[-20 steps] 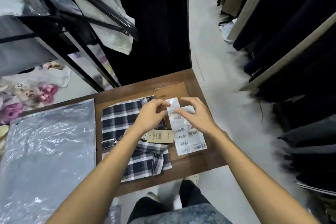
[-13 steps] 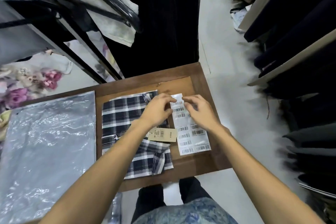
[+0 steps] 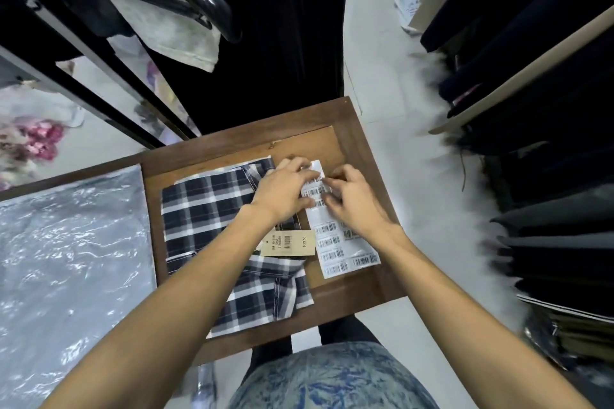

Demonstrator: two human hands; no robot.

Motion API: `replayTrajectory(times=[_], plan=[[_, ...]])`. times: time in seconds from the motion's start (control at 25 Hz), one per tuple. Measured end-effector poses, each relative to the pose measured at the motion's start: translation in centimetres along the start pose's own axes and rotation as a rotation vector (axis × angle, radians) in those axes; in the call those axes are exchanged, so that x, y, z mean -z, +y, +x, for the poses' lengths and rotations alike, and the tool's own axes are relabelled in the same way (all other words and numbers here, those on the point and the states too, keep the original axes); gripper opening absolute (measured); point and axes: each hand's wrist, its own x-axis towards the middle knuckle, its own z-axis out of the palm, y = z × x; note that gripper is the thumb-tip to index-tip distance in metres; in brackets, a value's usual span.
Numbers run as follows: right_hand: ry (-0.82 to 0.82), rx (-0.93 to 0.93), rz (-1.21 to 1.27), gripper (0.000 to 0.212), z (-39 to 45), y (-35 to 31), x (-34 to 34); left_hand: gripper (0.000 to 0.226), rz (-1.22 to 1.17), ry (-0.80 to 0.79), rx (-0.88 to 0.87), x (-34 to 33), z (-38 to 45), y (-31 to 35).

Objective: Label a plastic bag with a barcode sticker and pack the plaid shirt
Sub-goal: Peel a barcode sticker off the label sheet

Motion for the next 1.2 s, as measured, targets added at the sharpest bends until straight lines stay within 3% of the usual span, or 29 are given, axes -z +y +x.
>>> replayTrajectory(times=[0.36,0.52,0.72,1.2], plan=[[0.141,0.011,0.007,0.028,-0.2,0.2,-1.1,0.067,0.02,-0.02,-0.054,-0.5,-0.2,-0.7],[0.136,0.03,0.0,0.037,-0.1,0.3,-1.4,0.068,0.013,-0.032,-0.056,-0.9,-0.5,-1.0],[0.162,0.064,0.013,0.017,-0.2,0.7,-1.4,0.068,0.001,-0.029,-0.053,-1.1,-0.5,-1.0],[0.133,0.095,-0.002,0.027,-0.3,1.0,-1.4,0.079,0.022,-0.056,-0.053,-1.4,-0.4,-1.4]])
